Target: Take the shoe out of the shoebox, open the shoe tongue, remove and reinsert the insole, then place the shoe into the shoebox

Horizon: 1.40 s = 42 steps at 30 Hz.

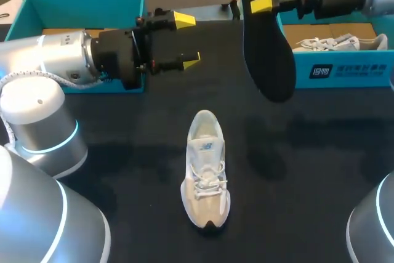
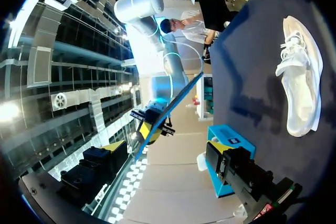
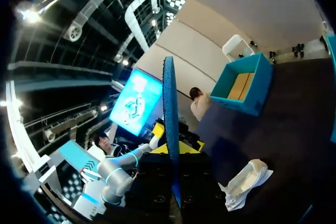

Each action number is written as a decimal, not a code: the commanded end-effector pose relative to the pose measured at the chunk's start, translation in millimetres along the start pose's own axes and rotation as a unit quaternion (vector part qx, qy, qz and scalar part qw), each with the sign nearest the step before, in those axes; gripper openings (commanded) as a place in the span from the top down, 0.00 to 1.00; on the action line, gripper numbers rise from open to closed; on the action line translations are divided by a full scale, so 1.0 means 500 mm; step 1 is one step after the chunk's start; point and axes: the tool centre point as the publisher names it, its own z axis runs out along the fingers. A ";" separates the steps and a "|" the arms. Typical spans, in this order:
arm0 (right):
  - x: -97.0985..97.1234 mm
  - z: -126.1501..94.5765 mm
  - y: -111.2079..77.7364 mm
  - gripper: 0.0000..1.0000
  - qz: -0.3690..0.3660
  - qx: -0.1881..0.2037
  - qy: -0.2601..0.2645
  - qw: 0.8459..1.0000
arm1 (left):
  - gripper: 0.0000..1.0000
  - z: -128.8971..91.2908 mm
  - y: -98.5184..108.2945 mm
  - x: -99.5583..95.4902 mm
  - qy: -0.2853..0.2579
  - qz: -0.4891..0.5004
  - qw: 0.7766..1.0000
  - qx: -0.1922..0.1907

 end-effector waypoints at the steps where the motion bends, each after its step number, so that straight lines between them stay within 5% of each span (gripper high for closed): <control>1: -0.020 0.029 0.036 1.00 0.038 -0.008 0.016 0.999 | 0.00 0.005 0.000 0.003 -0.001 0.001 1.000 -0.001; 6: -0.044 0.059 0.049 1.00 0.106 -0.004 -0.027 0.994 | 0.00 0.005 0.000 0.003 -0.001 0.001 1.000 -0.001; 18: -0.044 0.059 0.049 1.00 0.106 -0.004 -0.027 0.994 | 0.00 0.007 0.018 0.019 0.001 0.010 1.000 0.009; 29: -0.085 0.140 0.030 1.00 0.212 -0.006 -0.019 0.977 | 0.00 0.039 0.063 0.048 0.023 0.021 1.000 0.004; 42: -0.091 0.146 0.032 1.00 0.229 -0.021 -0.022 0.973 | 0.00 0.061 0.060 0.053 0.036 0.011 0.999 -0.005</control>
